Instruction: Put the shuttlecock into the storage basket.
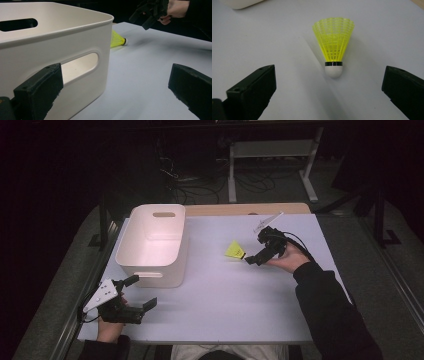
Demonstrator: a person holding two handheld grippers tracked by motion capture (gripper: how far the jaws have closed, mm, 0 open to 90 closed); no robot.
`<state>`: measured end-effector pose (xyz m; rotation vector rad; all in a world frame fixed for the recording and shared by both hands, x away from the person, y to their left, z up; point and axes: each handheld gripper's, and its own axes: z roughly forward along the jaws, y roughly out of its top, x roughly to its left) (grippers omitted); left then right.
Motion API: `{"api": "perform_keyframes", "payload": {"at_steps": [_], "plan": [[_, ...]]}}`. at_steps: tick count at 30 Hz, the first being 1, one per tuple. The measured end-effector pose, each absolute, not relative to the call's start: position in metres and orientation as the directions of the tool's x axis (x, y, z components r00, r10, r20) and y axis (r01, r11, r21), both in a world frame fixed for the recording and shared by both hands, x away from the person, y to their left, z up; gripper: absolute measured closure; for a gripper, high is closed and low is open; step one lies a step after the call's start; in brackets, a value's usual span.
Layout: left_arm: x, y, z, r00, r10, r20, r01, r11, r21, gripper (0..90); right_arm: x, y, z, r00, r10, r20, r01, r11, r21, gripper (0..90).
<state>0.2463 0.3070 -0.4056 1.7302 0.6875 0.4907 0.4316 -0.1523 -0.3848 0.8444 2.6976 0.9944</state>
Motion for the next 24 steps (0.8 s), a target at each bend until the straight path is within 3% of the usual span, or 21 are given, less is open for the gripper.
{"api": "perform_keyframes", "payload": {"at_steps": [24], "plan": [[0.246, 0.307, -0.406, 0.744, 0.667, -0.028, 0.195, -0.178, 0.965, 0.0, 0.45, -0.141, -0.416, -0.836, 0.543, 0.082, 0.472, 0.635, 0.611, 0.0]]}}
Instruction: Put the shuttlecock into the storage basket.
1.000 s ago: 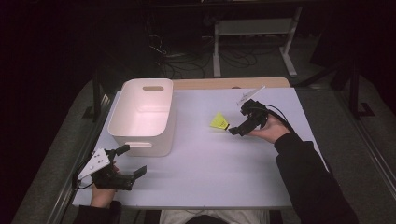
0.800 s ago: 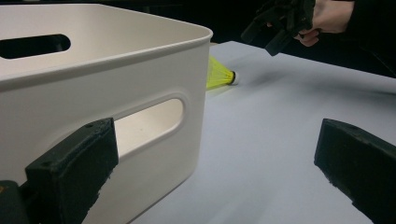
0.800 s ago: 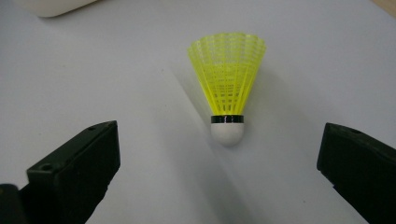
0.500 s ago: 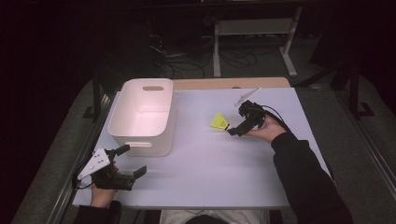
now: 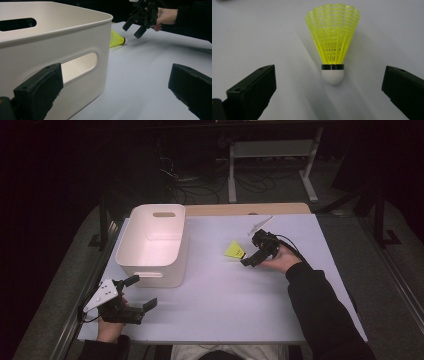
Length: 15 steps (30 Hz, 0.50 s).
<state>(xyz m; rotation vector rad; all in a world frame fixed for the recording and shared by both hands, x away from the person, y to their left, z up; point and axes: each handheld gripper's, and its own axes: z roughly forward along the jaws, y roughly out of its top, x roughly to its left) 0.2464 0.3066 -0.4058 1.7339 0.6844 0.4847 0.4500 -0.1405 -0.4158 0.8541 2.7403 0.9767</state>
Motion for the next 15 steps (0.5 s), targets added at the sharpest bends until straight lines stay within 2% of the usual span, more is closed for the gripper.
{"api": "perform_keyframes", "payload": {"at_steps": [15], "plan": [[0.246, 0.307, -0.406, 0.747, 0.664, -0.027, 0.193, -0.178, 0.965, 0.0, 0.463, -0.123, -0.422, -0.851, 0.522, 0.06, 0.455, 0.675, 0.58, 0.3]]}}
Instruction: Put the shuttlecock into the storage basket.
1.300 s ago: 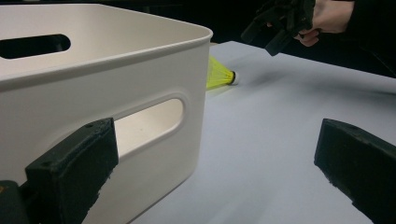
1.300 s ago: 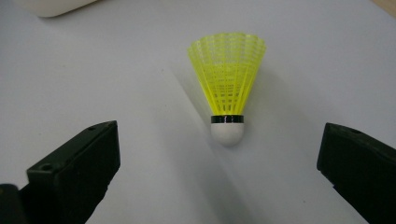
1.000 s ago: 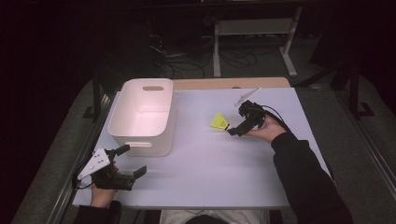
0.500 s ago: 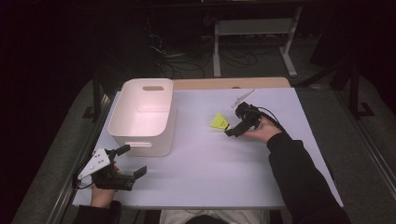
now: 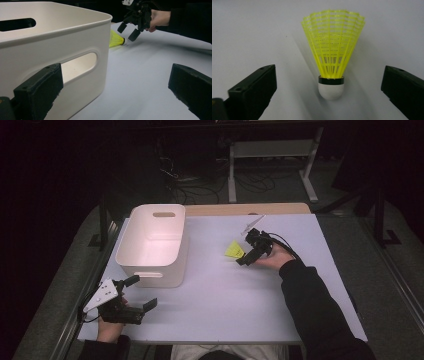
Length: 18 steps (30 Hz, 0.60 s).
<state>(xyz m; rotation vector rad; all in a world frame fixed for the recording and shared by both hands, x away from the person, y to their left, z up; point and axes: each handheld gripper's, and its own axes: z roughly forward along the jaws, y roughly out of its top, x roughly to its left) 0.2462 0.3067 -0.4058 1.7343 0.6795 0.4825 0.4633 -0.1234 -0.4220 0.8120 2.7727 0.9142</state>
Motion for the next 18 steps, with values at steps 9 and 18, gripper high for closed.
{"api": "perform_keyframes", "payload": {"at_steps": [9, 18], "plan": [[0.246, 0.307, -0.406, 0.749, 0.662, -0.027, 0.192, -0.179, 0.965, 0.0, 0.471, -0.123, -0.426, -0.855, 0.513, 0.071, 0.46, 0.689, 0.561, 9.5], [0.246, 0.307, -0.406, 0.75, 0.661, -0.028, 0.192, -0.177, 0.965, 0.0, 0.478, -0.128, -0.431, -0.864, 0.494, 0.097, 0.461, 0.698, 0.548, 31.6]]}}
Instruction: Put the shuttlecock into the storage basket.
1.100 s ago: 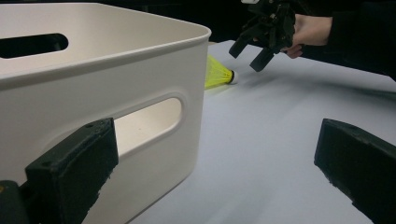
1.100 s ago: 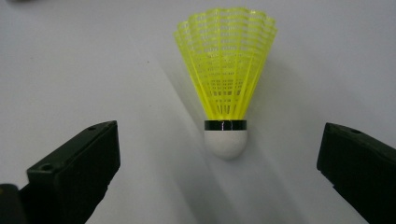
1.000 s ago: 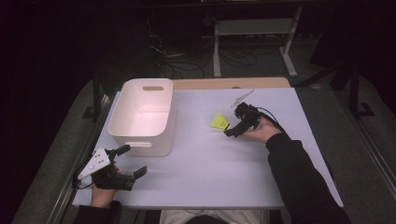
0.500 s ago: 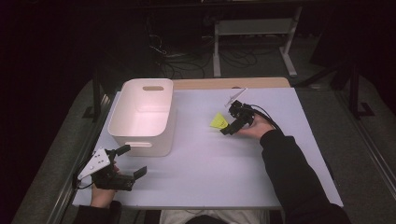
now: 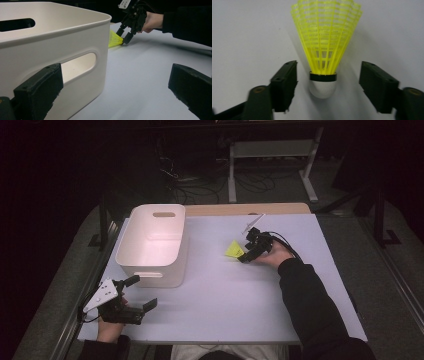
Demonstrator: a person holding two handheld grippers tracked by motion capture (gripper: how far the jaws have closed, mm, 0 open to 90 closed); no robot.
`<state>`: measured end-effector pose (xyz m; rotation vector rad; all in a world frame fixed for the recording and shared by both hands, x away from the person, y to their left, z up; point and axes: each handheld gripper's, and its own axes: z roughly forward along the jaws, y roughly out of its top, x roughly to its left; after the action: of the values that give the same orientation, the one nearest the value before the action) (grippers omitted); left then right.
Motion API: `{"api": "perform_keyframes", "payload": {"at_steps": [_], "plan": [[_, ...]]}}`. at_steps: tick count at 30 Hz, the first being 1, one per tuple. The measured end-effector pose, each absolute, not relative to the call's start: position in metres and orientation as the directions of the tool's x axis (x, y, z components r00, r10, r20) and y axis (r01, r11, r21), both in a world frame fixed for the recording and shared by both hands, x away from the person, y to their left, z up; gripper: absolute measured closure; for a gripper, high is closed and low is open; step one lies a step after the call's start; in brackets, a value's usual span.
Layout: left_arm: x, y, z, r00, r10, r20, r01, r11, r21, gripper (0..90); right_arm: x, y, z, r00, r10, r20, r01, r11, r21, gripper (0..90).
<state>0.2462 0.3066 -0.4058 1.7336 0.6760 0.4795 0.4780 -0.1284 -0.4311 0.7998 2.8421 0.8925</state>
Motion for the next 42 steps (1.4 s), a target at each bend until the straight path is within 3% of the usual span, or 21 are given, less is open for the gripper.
{"api": "perform_keyframes", "payload": {"at_steps": [9, 13, 42], "plan": [[0.246, 0.307, -0.406, 0.75, 0.661, -0.028, 0.192, -0.176, 0.965, 0.0, 0.48, -0.131, -0.434, -0.876, 0.466, 0.127, 0.459, 0.72, 0.52, 50.0], [0.246, 0.307, -0.406, 0.75, 0.661, -0.028, 0.192, -0.177, 0.965, 0.0, 0.48, -0.133, -0.433, -0.883, 0.448, 0.138, 0.449, 0.724, 0.523, 62.3], [0.246, 0.307, -0.406, 0.742, 0.67, -0.028, 0.194, -0.174, 0.965, 0.0, 0.467, -0.142, -0.401, -0.865, 0.49, 0.11, 0.46, 0.685, 0.565, 63.5]]}}
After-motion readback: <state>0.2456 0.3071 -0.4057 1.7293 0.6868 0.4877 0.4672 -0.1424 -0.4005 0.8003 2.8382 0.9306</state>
